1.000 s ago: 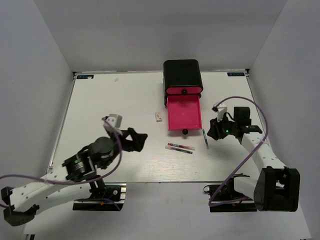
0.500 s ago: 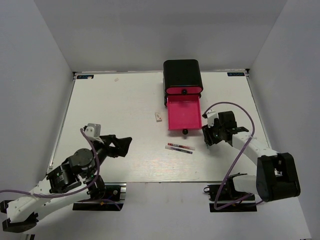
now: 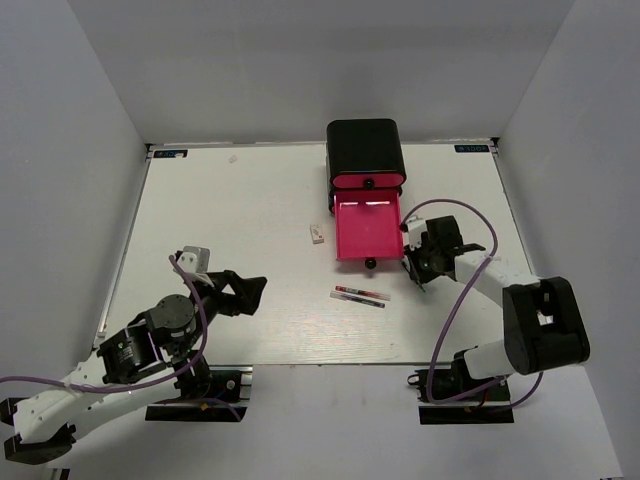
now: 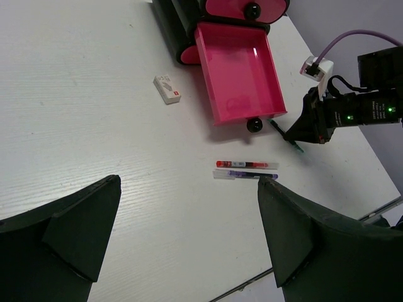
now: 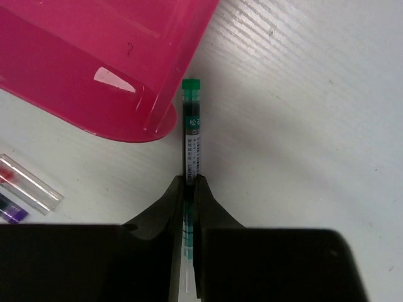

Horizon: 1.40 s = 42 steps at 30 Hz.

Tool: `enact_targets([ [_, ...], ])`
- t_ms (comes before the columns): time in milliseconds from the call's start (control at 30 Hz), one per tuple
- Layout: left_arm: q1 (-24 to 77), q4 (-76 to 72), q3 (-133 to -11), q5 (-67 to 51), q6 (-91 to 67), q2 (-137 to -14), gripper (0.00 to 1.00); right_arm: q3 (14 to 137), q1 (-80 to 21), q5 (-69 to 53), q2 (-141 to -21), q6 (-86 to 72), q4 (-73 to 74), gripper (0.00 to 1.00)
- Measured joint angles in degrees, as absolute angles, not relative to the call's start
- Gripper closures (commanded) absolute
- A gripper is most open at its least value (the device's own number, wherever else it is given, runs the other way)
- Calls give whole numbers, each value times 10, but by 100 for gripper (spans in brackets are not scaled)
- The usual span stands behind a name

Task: Sort the stationery into containers
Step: Pick up the pen from the center of the board, then place the pen in the drawer.

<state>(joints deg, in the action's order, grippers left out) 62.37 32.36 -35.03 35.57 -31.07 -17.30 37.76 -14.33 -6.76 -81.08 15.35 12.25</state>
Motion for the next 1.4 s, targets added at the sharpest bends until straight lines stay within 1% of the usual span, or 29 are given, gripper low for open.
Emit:
enact_targets([
  [67,624,324,-350,356,-311,-170,0,378,-143,-68,-807,157,130,99],
  [133,624,325,-350,356,-311,-168,0,378,-143,-65,-795,161,149,100],
  [267,624,325,-350,356,-310,-168,0,384,-143,-46,-734,192,196,100],
  [367,624,325,-350,356,-310,-168,0,417,-142,-38,-677,232,228,100],
  [533,624,325,-350,356,-310,-168,0,495,-147,-101,-618,323,259,100],
  [633,624,325,-350,356,-310,-168,0,553,-164,-145,-651,359,271,100],
  [800,624,325,-350,356,-309,-169,0,630,-200,-194,-769,373,271,99],
  [833,624,324,-350,356,-309,-170,0,636,-205,-201,-791,373,265,97],
  [867,624,324,-350,356,-309,-172,0,640,-210,-207,-808,372,260,90],
  [933,624,321,-350,354,-306,-179,0,648,-220,-214,-843,367,252,83],
  [967,624,317,-350,351,-304,-183,0,652,-224,-215,-860,365,248,75],
  [1033,624,312,-350,343,-298,-197,0,657,-231,-216,-882,361,240,67],
  [1067,624,309,-349,338,-296,-207,0,660,-234,-215,-891,362,237,57],
  [1100,624,307,-349,335,-294,-218,0,661,-237,-215,-897,361,235,53],
  [1133,624,308,-349,333,-293,-231,0,662,-239,-214,-901,361,234,49],
  [1167,624,308,-349,330,-291,-246,0,663,-240,-213,-901,361,231,47],
  [1267,624,309,-349,321,-288,-275,0,663,-242,-212,-897,363,223,47],
  [1367,624,309,-349,315,-285,-280,7,658,-242,-223,-870,371,224,60],
  [1400,624,309,-349,313,-285,-276,12,652,-241,-238,-850,380,228,73],
])
